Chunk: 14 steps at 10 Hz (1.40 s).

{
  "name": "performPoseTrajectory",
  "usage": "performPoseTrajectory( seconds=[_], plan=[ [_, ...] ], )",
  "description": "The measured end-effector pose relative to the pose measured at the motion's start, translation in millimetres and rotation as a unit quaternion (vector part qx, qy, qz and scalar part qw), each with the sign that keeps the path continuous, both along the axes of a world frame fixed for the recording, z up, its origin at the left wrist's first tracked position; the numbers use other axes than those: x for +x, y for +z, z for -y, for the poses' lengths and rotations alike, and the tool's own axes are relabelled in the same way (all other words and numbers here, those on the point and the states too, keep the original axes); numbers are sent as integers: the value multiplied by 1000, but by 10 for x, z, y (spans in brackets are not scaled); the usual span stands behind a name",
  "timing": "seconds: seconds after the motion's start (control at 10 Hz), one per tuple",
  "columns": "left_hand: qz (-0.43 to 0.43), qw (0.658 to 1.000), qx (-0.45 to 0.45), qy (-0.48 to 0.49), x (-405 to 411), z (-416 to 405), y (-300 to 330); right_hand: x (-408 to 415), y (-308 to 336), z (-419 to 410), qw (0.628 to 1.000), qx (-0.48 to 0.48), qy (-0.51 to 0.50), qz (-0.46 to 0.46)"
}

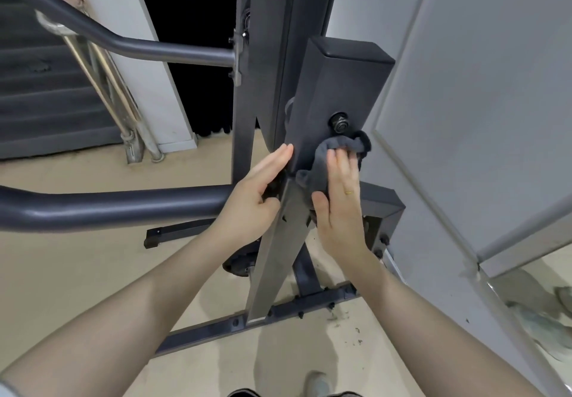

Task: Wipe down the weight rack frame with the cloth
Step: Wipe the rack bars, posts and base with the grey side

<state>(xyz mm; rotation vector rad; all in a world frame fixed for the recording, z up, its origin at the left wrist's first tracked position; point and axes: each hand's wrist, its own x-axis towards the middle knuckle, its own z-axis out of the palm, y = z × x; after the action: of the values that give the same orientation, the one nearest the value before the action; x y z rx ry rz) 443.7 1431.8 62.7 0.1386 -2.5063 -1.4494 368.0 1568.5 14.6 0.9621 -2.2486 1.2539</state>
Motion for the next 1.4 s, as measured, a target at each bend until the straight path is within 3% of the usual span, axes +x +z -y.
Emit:
performPoseTrajectory(
  seconds=[0.1,0.2,0.3,0.4,0.5,0.6,0.7,0.8,1.0,1.2,1.3,1.4],
  plan=[
    [6,999,34,-21,26,20,-32,44,-13,43,988,-43,-39,140],
    [-1,998,62,-31,17,39,-66,162,152,437,971,-58,-151,177],
    [9,997,74,-37,5,87,-63,249,147,586,969,-59,-189,145],
    [12,997,60,-49,-7,131,-67,218,7,386,972,-48,-143,181],
    [10,997,55,-53,-17,138,-84,257,90,501,966,-51,-164,191],
    [21,998,38,-54,-12,153,-72,297,96,702,968,-14,-234,91],
    [32,991,-100,-77,-8,220,-56,174,-262,433,973,86,-191,-96],
    [47,982,-152,-99,-8,267,-27,111,-421,129,963,150,-142,-176],
    [45,991,-85,-94,124,294,-100,360,-310,473,974,76,-206,-60],
    [72,995,-54,-51,273,419,-120,341,-336,355,960,120,-249,-56],
    [60,992,-77,-78,267,412,-158,575,-266,601,966,26,-249,58],
    [20,992,-78,-101,251,411,-220,814,-390,740,964,38,-171,201]
  ],
)
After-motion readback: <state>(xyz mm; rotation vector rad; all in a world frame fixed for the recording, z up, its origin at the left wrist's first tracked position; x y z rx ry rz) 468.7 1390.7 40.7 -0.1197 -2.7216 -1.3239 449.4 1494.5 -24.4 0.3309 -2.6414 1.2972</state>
